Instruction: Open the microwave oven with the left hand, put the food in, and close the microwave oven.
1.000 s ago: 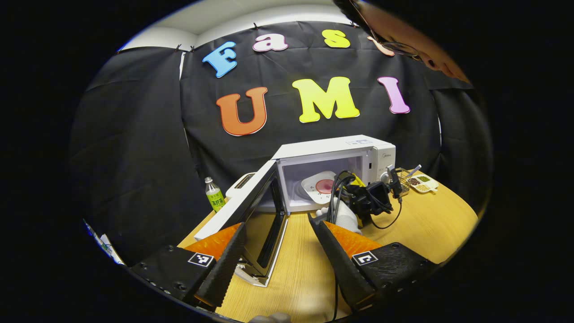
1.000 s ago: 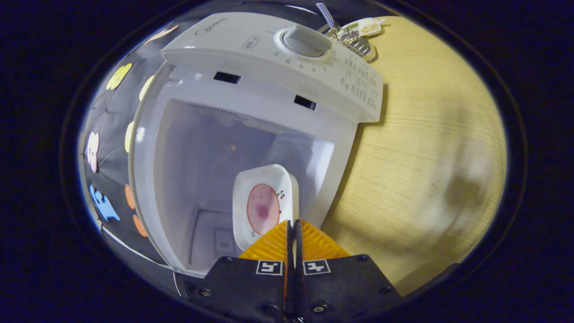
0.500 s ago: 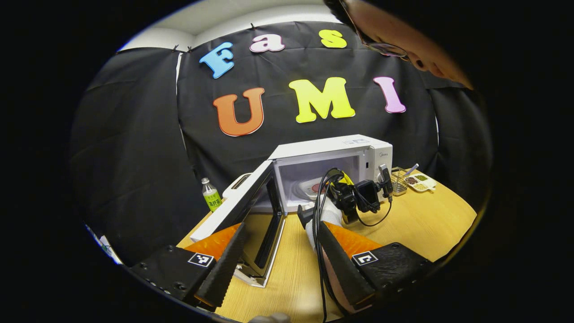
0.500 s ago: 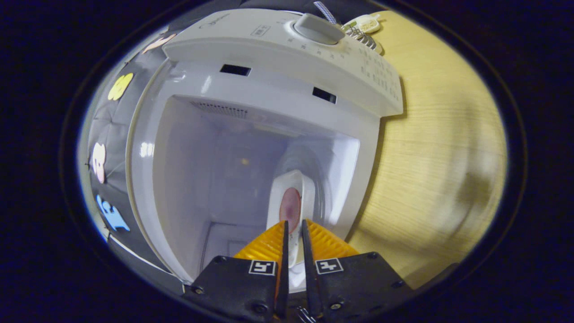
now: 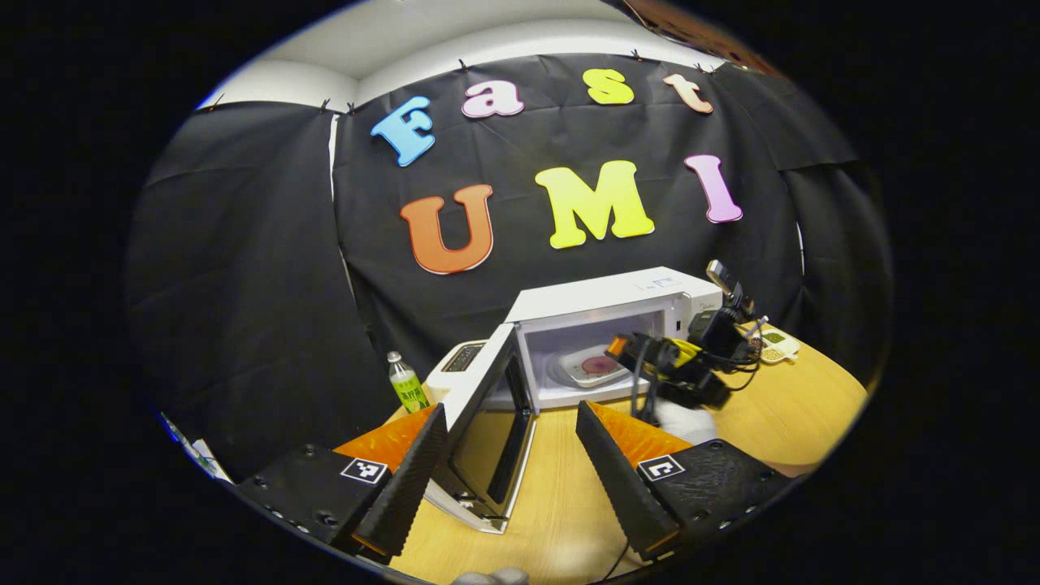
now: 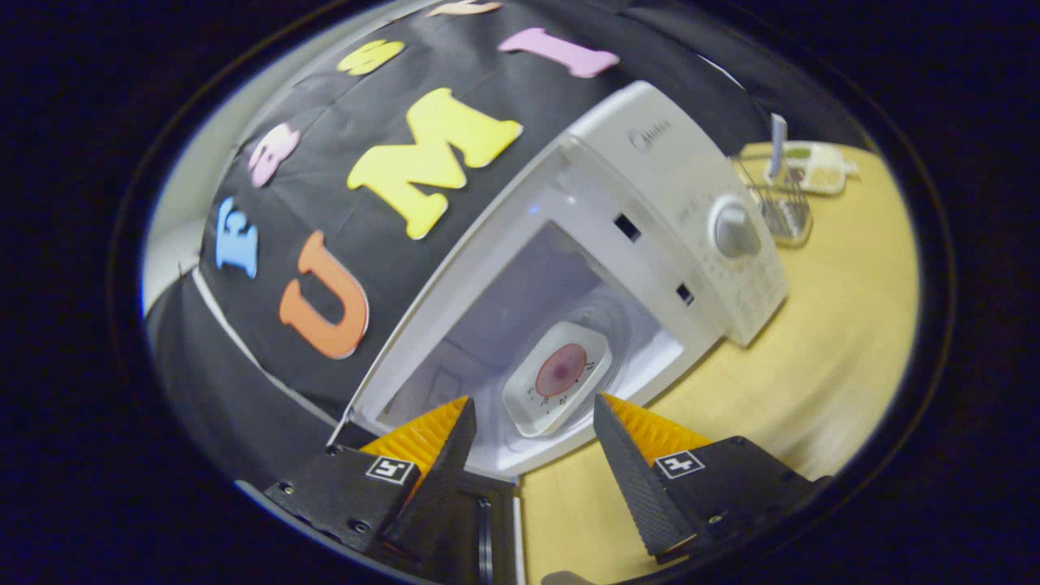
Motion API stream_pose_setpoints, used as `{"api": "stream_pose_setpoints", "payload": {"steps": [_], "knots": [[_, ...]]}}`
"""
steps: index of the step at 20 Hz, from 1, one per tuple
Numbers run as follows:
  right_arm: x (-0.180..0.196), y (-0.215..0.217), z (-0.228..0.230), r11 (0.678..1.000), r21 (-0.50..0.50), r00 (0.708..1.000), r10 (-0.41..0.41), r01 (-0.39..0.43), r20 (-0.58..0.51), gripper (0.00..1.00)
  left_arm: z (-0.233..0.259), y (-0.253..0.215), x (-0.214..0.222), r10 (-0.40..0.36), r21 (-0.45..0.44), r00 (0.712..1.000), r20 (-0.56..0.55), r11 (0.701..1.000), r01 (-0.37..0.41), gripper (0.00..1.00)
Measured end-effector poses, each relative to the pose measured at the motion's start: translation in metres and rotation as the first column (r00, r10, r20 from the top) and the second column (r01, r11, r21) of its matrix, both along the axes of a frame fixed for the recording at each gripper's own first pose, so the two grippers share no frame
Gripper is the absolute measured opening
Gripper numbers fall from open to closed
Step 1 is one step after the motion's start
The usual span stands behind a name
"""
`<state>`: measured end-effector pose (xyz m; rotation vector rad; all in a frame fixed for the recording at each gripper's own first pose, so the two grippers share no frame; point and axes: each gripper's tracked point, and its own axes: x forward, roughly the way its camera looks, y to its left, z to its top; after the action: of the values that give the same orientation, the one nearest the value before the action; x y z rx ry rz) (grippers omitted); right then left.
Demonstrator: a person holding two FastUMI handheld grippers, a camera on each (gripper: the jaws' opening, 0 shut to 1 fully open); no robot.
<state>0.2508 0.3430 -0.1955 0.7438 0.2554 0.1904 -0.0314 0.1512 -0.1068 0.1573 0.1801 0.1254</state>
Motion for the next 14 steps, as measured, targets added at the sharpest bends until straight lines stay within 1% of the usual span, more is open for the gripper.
{"api": "stream_pose_setpoints", "payload": {"steps": [1, 2, 3, 4, 5, 8, 9, 10, 12, 13, 14], "knots": [[-0.017, -0.006, 0.014, 0.996, -0.087, 0.999, 0.039, -0.036, 0.037, 0.83, 0.008, 0.005, 0.0, 0.007, 0.007, 1.0, 0.017, 1.0, -0.007, 0.96], [-0.037, -0.015, 0.025, 0.979, -0.194, 0.995, 0.082, -0.069, 0.06, 0.89, 0.012, 0.013, 0.001, 0.014, 0.006, 0.999, 0.03, 1.0, -0.014, 0.96], [-0.055, -0.028, 0.034, 0.95, -0.3, 0.989, 0.115, -0.083, 0.089, 0.89, 0.015, 0.022, 0.001, 0.025, -0.001, 0.999, 0.036, 1.0, -0.025, 0.95], [-0.071, -0.041, 0.046, 0.915, -0.394, 0.981, 0.152, -0.092, 0.124, 1.0, 0.015, 0.029, 0.001, 0.035, -0.007, 0.999, 0.041, 0.999, -0.034, 0.96], [-0.085, -0.056, 0.058, 0.877, -0.473, 0.975, 0.171, -0.084, 0.143, 1.0, 0.015, 0.038, 0.001, 0.047, -0.015, 0.998, 0.043, 0.999, -0.046, 0.96], [-0.12, -0.093, 0.088, 0.803, -0.592, 0.963, 0.208, -0.068, 0.17, 1.0, 0.022, 0.066, 0.003, 0.092, -0.011, 0.993, 0.076, 0.996, -0.091, 0.95], [-0.13, -0.109, 0.093, 0.785, -0.616, 0.965, 0.207, -0.066, 0.16, 1.0, 0.023, 0.078, 0.001, 0.109, -0.015, 0.99, 0.085, 0.994, -0.108, 0.88], [-0.138, -0.124, 0.098, 0.772, -0.633, 0.968, 0.2, -0.061, 0.151, 1.0, 0.021, 0.088, 0.001, 0.125, -0.029, 0.988, 0.09, 0.992, -0.123, 0.89], [-0.154, -0.156, 0.111, 0.753, -0.657, 0.974, 0.17, -0.029, 0.151, 1.0, 0.011, 0.099, -0.001, 0.135, -0.056, 0.987, 0.091, 0.99, -0.13, 0.65], [-0.163, -0.169, 0.116, 0.74, -0.672, 0.976, 0.163, -0.023, 0.145, 1.0, 0.01, 0.113, -0.002, 0.166, -0.049, 0.979, 0.117, 0.986, -0.162, 0.54], [-0.172, -0.182, 0.118, 0.73, -0.683, 0.979, 0.151, -0.018, 0.136, 1.0, 0.004, 0.131, -0.005, 0.221, -0.033, 0.968, 0.118, 0.975, -0.219, 0.36]]}}
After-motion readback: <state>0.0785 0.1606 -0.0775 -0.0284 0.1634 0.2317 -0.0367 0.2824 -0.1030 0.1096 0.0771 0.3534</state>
